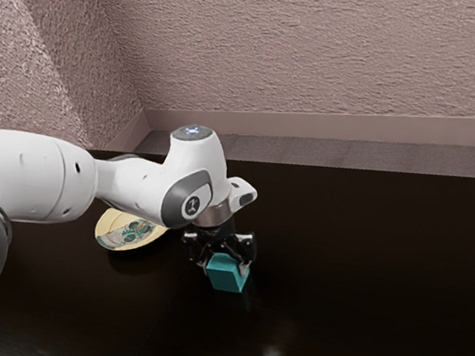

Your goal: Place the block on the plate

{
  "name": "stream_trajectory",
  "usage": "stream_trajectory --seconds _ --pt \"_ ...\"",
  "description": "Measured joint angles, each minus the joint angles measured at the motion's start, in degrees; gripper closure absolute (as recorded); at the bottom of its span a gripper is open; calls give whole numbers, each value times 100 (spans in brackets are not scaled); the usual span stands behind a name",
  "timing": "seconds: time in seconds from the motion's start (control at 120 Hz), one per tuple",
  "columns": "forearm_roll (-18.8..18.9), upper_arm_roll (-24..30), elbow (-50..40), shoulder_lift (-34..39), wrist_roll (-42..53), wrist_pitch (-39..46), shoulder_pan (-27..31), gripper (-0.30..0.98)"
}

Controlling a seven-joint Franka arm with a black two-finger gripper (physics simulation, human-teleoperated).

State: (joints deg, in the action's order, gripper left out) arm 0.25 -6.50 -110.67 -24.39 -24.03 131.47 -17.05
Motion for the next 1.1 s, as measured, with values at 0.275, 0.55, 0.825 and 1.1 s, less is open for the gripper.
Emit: stream_trajectory --seconds 0.275,0.55,0.825,1.1 --pt "8 45 -7 58 -171 8 29 25" --pt "4 53 -4 593 -272 -21 342 28" --pt "15 65 429 603 -323 9 1408 28" --pt "-12 80 977 -12 -361 11 2262 28"
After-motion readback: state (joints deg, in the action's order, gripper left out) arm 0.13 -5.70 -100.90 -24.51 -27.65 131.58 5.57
